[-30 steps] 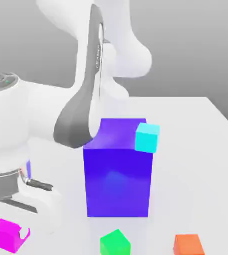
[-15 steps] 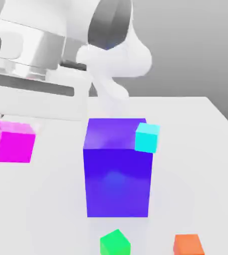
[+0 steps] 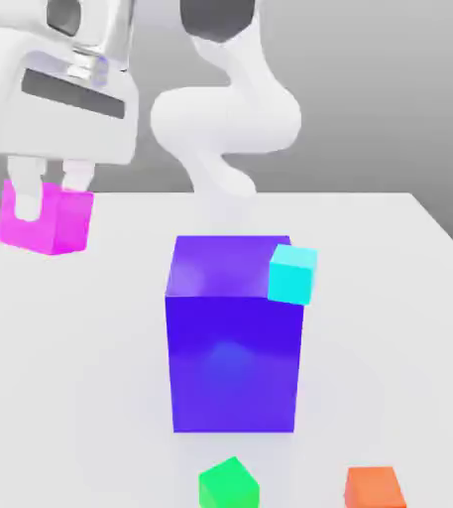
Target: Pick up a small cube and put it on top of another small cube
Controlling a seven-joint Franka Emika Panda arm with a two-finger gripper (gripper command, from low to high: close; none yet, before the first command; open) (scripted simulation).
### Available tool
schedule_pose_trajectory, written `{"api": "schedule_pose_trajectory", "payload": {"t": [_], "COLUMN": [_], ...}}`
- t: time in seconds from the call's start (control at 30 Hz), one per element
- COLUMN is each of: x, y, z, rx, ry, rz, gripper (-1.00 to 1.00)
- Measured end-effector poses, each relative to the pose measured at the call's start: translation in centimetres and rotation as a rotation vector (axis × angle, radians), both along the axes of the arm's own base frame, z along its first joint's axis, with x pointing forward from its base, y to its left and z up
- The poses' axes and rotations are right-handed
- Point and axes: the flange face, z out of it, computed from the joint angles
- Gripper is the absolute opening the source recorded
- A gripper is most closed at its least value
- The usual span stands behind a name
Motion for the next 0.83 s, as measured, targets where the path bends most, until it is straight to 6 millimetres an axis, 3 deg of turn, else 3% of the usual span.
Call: {"api": "schedule_pose_trajectory", "payload": {"t": [0.17,0.3,0.57,0.7,0.73,0.83], "x": [0.6,1.3,1.1,1.0,1.0,1.0], "y": [1.2,3.5,11.2,11.9,12.0,11.9], "z": [-4.3,-8.9,-20.7,-26.9,-28.0,-28.0], "rx": [-0.011,-0.015,-0.018,-0.016,-0.015,-0.015], "ry": [0.078,0.150,0.311,0.328,0.328,0.328], "rz": [0.268,0.504,1.008,1.059,1.061,1.061], "gripper": [-1.00,-1.00,-1.00,-1.00,1.00,1.00]}}
